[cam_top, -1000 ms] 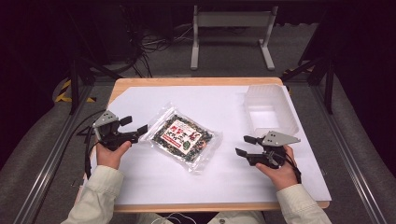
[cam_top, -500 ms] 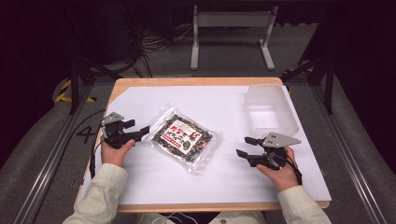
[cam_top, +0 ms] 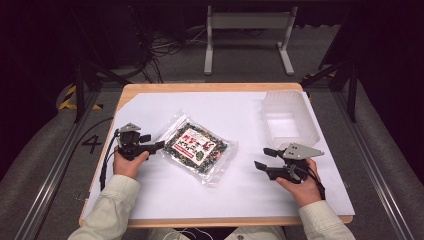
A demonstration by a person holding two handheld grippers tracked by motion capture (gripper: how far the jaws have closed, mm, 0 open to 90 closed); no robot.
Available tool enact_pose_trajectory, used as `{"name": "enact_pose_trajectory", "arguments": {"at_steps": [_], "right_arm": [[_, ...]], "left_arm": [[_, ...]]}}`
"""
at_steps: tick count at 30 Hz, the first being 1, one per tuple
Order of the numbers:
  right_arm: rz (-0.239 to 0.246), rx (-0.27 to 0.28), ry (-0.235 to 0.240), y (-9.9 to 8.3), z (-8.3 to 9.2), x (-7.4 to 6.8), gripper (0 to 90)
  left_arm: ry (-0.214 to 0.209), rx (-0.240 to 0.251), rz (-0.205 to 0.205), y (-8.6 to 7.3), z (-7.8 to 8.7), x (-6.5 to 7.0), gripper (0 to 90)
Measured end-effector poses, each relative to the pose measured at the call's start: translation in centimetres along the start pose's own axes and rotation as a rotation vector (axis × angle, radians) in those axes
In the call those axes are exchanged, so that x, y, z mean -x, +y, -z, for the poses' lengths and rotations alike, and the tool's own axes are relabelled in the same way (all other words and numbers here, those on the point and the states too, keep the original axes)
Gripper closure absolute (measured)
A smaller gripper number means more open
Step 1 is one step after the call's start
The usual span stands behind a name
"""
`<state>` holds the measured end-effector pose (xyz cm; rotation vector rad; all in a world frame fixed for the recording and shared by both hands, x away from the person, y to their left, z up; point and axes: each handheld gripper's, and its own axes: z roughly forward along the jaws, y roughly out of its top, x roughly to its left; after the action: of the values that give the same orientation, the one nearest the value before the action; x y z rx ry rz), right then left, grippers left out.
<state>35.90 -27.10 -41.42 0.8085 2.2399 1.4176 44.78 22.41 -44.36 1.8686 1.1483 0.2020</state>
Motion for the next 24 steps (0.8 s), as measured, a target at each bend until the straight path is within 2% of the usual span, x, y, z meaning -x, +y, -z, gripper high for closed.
{"name": "enact_pose_trajectory", "arguments": {"at_steps": [5, 7, 8, 9, 14, 16, 18, 19, 20, 24], "right_arm": [[0.003, -0.005, 0.004, -0.02, -0.13, -0.03, 38.4], [0.001, -0.006, 0.003, -0.02, -0.16, -0.05, 38.3], [0.001, -0.006, 0.004, -0.03, -0.17, -0.06, 38.3], [0.001, -0.006, 0.004, -0.03, -0.18, -0.06, 38.2], [0.002, -0.006, 0.005, -0.04, -0.19, -0.07, 38.1], [0.004, -0.006, 0.006, -0.03, -0.19, -0.08, 38.1], [0.004, -0.007, 0.007, -0.04, -0.2, -0.08, 38.0], [0.0, -0.006, 0.009, -0.04, -0.21, -0.08, 37.8], [0.0, -0.005, 0.01, -0.04, -0.22, -0.07, 37.8], [0.003, -0.005, 0.011, -0.04, -0.24, -0.08, 37.8]], "left_arm": [[0.007, -0.054, 0.011, -0.22, -0.58, -0.07, 29.5], [0.025, -0.084, 0.008, -0.25, -0.72, -0.19, 32.7], [0.024, -0.092, 0.005, -0.27, -0.75, -0.27, 33.6], [0.014, -0.099, 0.019, -0.34, -0.82, -0.24, 34.6], [-0.008, -0.115, 0.032, -0.35, -0.77, -0.19, 41.2], [0.001, -0.124, 0.007, -0.32, -0.77, -0.14, 43.1], [-0.008, -0.128, 0.015, -0.33, -0.8, -0.04, 48.7], [-0.01, -0.129, 0.016, -0.33, -0.82, -0.01, 48.7], [-0.001, -0.136, 0.006, -0.27, -0.77, 0.03, 50.9], [0.006, -0.144, 0.007, -0.3, -0.69, 0.1, 56.5]]}}
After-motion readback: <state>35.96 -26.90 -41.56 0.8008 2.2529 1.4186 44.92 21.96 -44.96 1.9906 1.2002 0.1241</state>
